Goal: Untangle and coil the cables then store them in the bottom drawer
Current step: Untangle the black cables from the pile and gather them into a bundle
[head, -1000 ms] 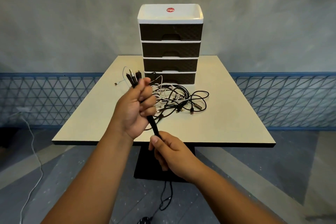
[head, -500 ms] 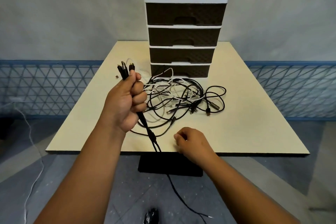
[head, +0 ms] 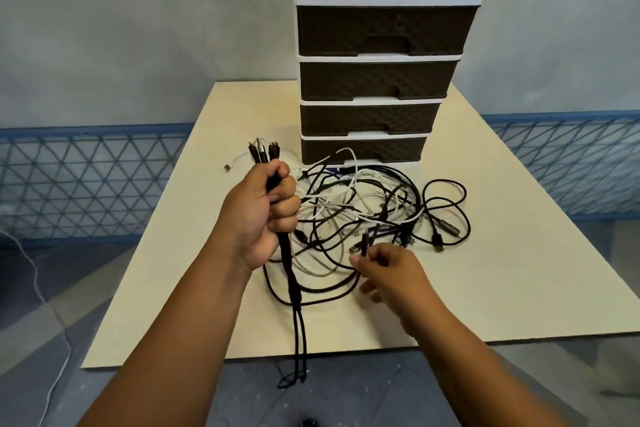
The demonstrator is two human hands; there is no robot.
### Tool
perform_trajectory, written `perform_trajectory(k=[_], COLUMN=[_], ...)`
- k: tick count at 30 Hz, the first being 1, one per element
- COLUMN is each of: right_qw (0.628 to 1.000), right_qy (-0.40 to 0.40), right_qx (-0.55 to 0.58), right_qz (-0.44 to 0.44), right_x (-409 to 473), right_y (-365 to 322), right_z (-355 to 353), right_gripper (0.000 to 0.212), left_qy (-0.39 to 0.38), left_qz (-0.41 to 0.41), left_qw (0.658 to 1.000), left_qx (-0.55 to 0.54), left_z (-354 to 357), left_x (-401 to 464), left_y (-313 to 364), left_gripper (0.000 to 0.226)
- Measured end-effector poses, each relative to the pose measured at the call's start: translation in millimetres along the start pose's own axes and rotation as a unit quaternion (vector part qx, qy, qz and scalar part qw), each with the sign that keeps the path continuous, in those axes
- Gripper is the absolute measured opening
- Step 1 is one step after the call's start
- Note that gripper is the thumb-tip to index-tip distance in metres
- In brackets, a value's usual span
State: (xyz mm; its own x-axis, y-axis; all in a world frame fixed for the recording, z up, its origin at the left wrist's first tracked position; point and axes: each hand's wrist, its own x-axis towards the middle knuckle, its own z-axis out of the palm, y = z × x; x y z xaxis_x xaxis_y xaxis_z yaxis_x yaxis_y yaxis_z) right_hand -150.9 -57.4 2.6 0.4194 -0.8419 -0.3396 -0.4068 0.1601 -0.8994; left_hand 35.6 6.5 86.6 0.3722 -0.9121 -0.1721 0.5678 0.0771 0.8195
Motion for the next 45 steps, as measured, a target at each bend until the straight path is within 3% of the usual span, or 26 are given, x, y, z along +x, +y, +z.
perform_trajectory(k=[5,10,17,22,25,28,31,33,35,41,45], right_qw=[0.984,0.955,0.975,0.959,0.924,0.933,0.960,0.949,0.930,0.878,0.909], right_qy=[-0.014,-0.090,0.041,0.007,-0.071,-0.109,-0.153,-0.157,-0.140,-0.126,-0.032], right_qx=[0.109,0.177,0.061,0.166,0.227,0.176,0.016,-0.114,-0.167,-0.215,-0.122], right_qz=[-0.136,-0.220,-0.208,-0.232,-0.300,-0.295,-0.234,-0.250,-0.297,-0.408,-0.398], right_x=[-34.9,-55.1,-16.2,-5.1,-12.7,-16.8,-12.8,-8.0,-1.5,23.5,31.0], right_y=[-76.8,-137.1,-142.0,-128.7,-100.6,-61.6,-27.5,-12.8,-11.3,-43.5,-77.5], right_z=[-25.6,-22.6,6.7,25.9,45.0,63.9,70.3,68.8,64.5,41.0,21.8], right_gripper=[0.016,0.019,0.016,0.013,0.032,0.052,0.035,0.031,0.028,0.017,0.017], left_qy=[-0.044,-0.088,-0.130,-0.135,-0.106,-0.113,-0.112,-0.100,-0.083,-0.048,0.011], left_qz=[-0.016,-0.009,-0.062,-0.068,-0.042,-0.049,-0.017,0.022,0.056,0.106,0.123], left_qw=[0.999,0.991,0.987,0.988,0.992,0.992,0.993,0.995,0.995,0.992,0.992], left_qx=[0.019,0.098,0.068,0.027,0.056,0.007,-0.022,-0.020,-0.019,-0.041,0.005], left_z=[-4.3,7.6,18.3,11.2,5.5,3.2,2.2,2.9,4.1,-3.0,-15.5], left_x=[12.0,7.6,1.7,6.1,7.5,10.0,14.0,15.2,13.7,12.4,12.7], left_y=[0.8,1.4,4.1,20.3,26.6,35.2,57.0,74.9,90.0,110.1,114.4], left_gripper=[0.024,0.023,0.034,0.039,0.031,0.032,0.033,0.035,0.036,0.036,0.033])
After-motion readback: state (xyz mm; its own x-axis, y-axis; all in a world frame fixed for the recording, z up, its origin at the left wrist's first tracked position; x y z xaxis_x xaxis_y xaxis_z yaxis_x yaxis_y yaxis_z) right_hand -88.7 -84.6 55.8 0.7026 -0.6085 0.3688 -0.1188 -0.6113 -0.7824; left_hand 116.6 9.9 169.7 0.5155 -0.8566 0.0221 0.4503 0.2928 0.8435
